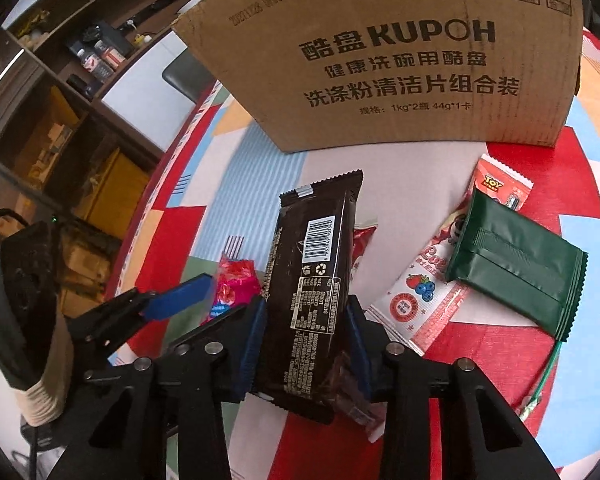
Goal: Organize snacks
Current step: 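Grasp the pink candy pack with the left tool while the right tool grasps the chocolate bar, then carry the pink pack and chocolate bar into the box and release both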
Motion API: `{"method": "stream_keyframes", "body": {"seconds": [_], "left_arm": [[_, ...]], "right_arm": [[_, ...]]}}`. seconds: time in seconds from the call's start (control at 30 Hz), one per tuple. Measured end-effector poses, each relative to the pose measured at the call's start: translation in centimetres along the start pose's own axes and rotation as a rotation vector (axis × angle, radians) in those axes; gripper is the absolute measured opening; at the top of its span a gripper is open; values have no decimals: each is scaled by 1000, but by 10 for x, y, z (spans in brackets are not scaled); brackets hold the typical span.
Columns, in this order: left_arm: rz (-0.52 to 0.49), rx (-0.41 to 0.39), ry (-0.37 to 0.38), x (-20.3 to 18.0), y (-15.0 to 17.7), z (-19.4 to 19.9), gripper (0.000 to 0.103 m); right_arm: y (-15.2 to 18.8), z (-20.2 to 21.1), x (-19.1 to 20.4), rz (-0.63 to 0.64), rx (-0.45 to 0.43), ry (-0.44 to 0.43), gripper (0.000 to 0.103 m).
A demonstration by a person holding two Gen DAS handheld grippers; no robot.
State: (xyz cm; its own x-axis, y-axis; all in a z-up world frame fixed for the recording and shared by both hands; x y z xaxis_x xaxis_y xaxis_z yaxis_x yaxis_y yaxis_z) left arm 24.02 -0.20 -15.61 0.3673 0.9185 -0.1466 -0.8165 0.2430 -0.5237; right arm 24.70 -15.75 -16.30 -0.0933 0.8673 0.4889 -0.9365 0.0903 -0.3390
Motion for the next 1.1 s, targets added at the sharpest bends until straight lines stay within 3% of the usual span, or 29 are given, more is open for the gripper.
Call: {"method": "stream_keyframes", "body": {"seconds": [0.07,0.33,0.67,1.1], "left_arm": [[5,9,-3,0,1,-2,35],[22,-3,-19,-3,2,4,30],[66,-18,-34,5,6,16,28],[52,-134,-69,-7,-18,61,28]], "right_arm": [[1,1,2,6,-2,2,38],[4,19,20,98,-59,11,20],[6,10,30,125,-22,-8,16],[2,47,36,180,-142,29,15]]}}
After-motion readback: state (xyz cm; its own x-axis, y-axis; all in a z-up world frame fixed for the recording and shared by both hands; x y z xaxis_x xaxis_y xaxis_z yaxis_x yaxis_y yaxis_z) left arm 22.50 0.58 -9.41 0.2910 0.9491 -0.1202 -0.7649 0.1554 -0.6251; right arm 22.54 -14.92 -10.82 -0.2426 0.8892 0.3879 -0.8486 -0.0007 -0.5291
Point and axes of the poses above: each gripper's, at about its wrist camera, not at the fingertips, and z roughly against the way its jaws point, x to its left, y to its underside, the point moved 3 cm from there along -z, roughly the way its jaws point, and after that the axes turned 7 degrees about -z, right-handed, at the moved point
